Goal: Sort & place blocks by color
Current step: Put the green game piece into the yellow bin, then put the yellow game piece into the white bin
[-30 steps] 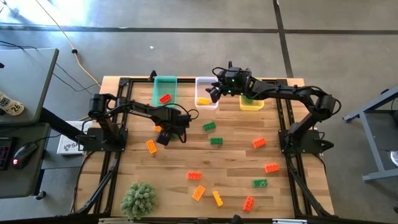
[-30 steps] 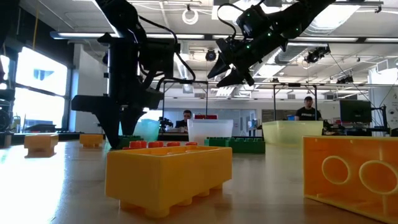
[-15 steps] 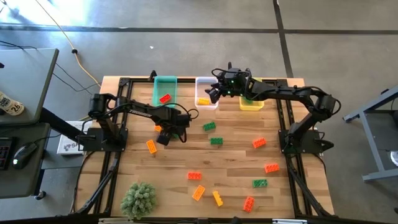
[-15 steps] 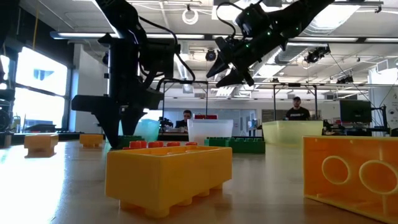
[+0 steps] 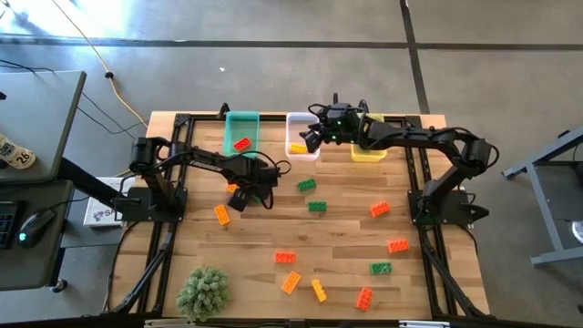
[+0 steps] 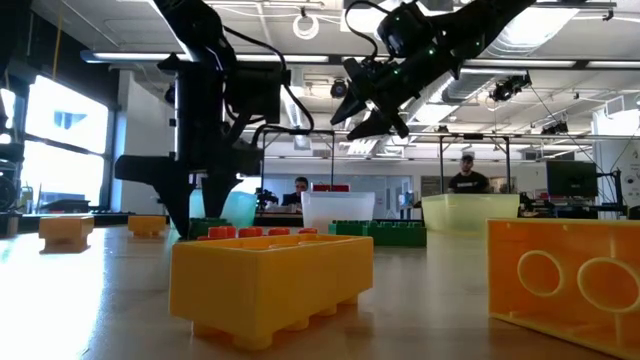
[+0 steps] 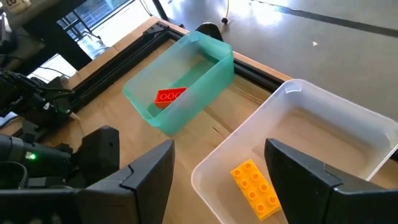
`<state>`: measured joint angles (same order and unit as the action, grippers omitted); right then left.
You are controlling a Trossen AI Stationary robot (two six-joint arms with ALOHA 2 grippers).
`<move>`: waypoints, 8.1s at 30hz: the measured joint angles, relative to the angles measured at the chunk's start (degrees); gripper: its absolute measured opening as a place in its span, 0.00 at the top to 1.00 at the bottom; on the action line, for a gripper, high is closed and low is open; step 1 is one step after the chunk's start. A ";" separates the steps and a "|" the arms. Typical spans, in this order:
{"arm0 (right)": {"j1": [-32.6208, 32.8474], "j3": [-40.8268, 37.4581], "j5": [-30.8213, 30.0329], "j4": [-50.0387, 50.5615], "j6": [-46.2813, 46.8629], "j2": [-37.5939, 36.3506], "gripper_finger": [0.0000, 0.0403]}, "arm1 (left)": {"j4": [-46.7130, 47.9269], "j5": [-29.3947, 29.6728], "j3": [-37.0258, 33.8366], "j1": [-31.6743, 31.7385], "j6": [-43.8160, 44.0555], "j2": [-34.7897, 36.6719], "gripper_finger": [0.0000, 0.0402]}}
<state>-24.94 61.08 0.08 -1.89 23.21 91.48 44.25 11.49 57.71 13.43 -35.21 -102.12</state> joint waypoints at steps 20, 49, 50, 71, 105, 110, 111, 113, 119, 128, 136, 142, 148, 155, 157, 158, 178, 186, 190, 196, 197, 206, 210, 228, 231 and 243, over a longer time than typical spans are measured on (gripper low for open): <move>0.79 0.00 -0.09 1.01 3.81 0.00 0.41 | -4.22 -2.58 0.00 -0.81 -4.03 -0.20 0.61; 12.65 0.04 14.99 2.64 27.77 -0.11 0.41 | -11.81 -3.14 -0.11 0.18 16.16 8.75 0.73; 12.91 0.07 14.98 2.47 28.01 -0.11 0.41 | -12.44 -3.03 -0.11 0.18 16.64 9.26 0.73; 6.98 -0.11 11.53 1.14 25.81 -12.21 0.41 | -13.24 5.75 0.46 -1.55 18.65 12.26 0.73; 15.72 -0.07 -6.10 6.08 29.76 -8.60 0.41 | -21.98 11.42 13.27 -1.94 20.28 12.50 0.73; 16.10 -0.07 -6.01 3.22 30.10 -6.06 0.44 | -23.13 8.72 13.27 -1.99 22.05 12.50 0.73; 16.10 -0.07 -5.90 3.19 30.61 -5.90 0.46 | -23.20 8.88 13.27 -1.99 22.16 12.50 0.73; 16.08 -0.04 -5.86 2.87 30.78 -5.67 0.53 | -23.19 9.50 13.27 -1.99 22.15 12.50 0.73; 16.05 0.02 -6.11 1.76 29.14 -5.53 0.82 | -23.08 10.36 13.27 -1.94 22.02 12.39 0.67; 15.54 0.02 -6.10 4.91 24.43 -5.51 0.82 | -23.22 9.99 13.27 -1.86 22.10 12.43 0.58; 12.49 -0.02 -8.19 17.11 20.40 -6.91 0.82 | -23.07 10.68 13.27 -1.81 23.16 12.45 0.57; 8.25 -0.02 -14.33 29.71 14.85 -10.60 0.82 | -22.84 11.35 13.27 -1.81 25.41 12.45 0.57; 2.47 -0.02 -19.05 37.99 8.46 -11.74 0.82 | -22.63 11.98 13.27 -1.75 29.31 12.45 0.57; -4.77 -0.04 -24.43 45.13 4.72 -11.45 0.82 | -22.65 12.32 13.27 -1.28 30.59 12.45 0.57; -7.25 -0.04 -24.92 47.09 2.90 -11.45 0.82 | -22.65 12.31 13.27 -1.03 30.60 12.45 0.57; -8.45 -0.04 -24.72 47.39 1.65 -11.36 0.82 | -22.65 12.32 13.27 -0.92 30.66 12.45 0.57; -22.31 -0.07 -13.21 45.14 -16.69 -3.33 0.67 | -22.67 12.30 13.27 -0.30 30.72 12.45 0.57; -22.72 -0.07 -11.19 46.14 -17.25 -3.79 0.52 | -18.63 15.05 13.27 -0.33 36.34 12.45 0.57; -22.40 0.21 -6.03 49.58 -15.72 -4.54 0.51 | -13.88 15.64 13.27 -0.33 41.64 12.45 0.57; -20.27 2.50 -0.69 52.79 -15.65 -7.65 0.50 | -8.14 15.99 13.27 -0.90 49.68 12.45 0.57; -19.56 2.66 0.73 53.06 -15.31 -8.62 0.50 | -7.33 15.97 13.27 -1.14 51.19 12.45 0.57; -8.75 2.75 14.06 53.50 -4.10 -17.58 0.50 | 0.68 15.75 13.27 -3.17 57.24 12.45 0.57; -1.75 2.75 14.53 53.51 4.94 -20.15 0.50 | 1.60 13.62 13.27 -4.01 57.58 12.48 0.57; 33.67 2.75 -0.09 33.56 36.35 -20.98 0.50 | 2.71 6.46 13.27 -6.17 52.88 12.48 0.57; 37.53 2.75 -1.42 31.72 38.30 -20.96 0.50 | 2.70 6.48 13.27 -6.20 51.37 12.48 0.57; 48.08 2.75 -8.97 12.80 32.20 -20.96 0.50 | 2.69 7.14 13.27 -5.55 49.61 12.48 0.57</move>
<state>23.14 63.83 -8.89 10.91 55.41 70.52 46.95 18.63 70.98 7.88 14.40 -89.65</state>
